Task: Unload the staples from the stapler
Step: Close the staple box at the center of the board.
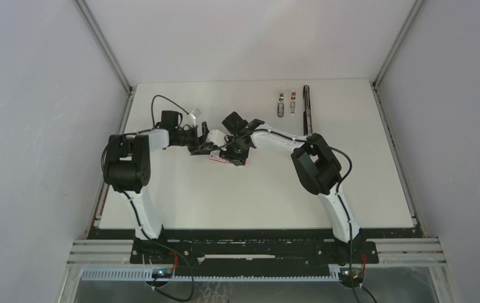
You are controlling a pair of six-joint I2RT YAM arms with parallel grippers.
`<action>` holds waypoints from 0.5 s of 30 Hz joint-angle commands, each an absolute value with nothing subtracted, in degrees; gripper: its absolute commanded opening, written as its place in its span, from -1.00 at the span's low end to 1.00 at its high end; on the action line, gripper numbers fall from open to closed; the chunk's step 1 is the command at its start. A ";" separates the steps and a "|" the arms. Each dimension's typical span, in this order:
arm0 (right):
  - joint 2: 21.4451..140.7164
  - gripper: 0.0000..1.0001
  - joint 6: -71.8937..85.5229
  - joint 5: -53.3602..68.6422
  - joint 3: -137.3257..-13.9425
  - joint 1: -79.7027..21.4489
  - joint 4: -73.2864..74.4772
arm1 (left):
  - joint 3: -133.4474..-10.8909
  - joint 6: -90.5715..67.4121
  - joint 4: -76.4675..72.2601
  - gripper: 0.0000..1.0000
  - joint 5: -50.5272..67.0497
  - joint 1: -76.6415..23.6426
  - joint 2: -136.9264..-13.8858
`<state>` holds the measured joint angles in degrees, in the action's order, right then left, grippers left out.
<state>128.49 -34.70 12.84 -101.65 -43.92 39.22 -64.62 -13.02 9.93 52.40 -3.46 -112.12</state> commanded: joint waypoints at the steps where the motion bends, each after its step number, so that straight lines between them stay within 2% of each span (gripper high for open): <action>1: 129.24 -0.15 -32.96 12.22 -104.60 -45.00 37.46 | -65.99 -13.01 12.30 0.99 51.84 -3.80 -113.62; 15: 130.58 -0.15 -31.62 11.89 -106.33 -45.60 37.78 | -67.06 -11.69 14.63 0.99 51.37 -4.60 -114.19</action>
